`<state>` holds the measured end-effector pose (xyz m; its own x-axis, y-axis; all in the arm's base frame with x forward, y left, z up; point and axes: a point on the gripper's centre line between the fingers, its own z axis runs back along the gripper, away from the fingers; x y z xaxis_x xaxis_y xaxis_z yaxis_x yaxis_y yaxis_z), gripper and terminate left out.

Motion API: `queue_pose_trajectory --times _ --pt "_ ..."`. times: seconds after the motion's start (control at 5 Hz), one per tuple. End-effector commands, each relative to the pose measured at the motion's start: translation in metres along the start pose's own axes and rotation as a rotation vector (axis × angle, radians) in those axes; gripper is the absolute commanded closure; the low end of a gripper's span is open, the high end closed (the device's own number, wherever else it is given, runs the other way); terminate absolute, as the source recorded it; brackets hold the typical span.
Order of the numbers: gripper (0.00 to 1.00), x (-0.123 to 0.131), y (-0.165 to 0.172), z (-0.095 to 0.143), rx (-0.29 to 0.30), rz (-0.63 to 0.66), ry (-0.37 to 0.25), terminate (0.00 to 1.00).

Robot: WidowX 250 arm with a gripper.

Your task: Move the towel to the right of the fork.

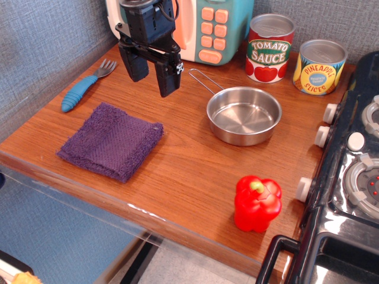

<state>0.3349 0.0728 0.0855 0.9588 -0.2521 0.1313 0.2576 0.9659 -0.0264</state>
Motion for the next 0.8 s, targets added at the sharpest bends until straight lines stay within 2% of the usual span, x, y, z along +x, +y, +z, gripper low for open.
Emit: queue_pose_trajectory --times 0.0,0.2,0.4,0.6 --pt "0.00 0.000 0.000 0.000 0.000 0.000 0.000 0.00" --pt "0.00 -0.014 0.002 -0.005 0.016 0.002 0.002 0.00" --pt "0.00 -0.031 0.007 -0.006 0.025 0.018 -0.034 0.00" --pt "0.00 -0.050 0.015 -0.010 0.080 0.037 -0.057 0.00"
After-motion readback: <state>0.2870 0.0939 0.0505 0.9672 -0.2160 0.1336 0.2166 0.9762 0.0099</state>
